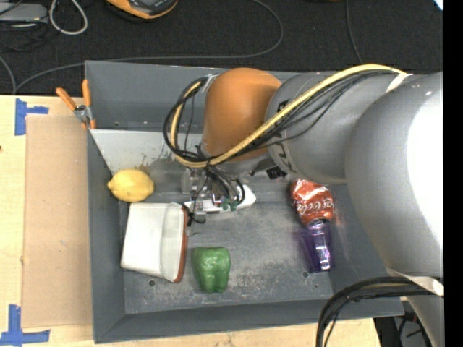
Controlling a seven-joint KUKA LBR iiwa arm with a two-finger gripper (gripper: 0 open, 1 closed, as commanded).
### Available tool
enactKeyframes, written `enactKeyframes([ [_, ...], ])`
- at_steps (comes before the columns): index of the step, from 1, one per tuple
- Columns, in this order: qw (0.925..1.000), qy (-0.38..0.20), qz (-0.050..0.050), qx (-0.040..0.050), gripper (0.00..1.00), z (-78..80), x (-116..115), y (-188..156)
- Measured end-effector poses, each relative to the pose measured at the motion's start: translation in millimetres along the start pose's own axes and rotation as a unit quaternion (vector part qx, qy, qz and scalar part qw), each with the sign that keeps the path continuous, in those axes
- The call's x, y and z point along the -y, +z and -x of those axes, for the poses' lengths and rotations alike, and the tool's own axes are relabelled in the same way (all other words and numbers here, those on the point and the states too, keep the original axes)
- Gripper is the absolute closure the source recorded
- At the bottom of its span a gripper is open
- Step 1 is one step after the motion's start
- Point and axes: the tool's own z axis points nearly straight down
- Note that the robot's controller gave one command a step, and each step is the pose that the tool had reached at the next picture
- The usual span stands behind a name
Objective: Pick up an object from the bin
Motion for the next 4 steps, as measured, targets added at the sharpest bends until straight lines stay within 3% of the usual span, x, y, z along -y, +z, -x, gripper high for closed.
enactKeyframes([
  [1, 1.0, 0.0, 0.0, 0.0002, 0.0, 0.2, 0, 0],
  [2, 0.9999, -0.015, -0.001, -0.0037, 0.0, 1.8, -2, 61],
  [3, 0.9977, -0.068, 0.0, 0.0039, 0.0, -35.6, -4, 65],
  [4, 0.999, 0.044, -0.002, 0.0014, 1.0, -23.6, -48, 66],
])
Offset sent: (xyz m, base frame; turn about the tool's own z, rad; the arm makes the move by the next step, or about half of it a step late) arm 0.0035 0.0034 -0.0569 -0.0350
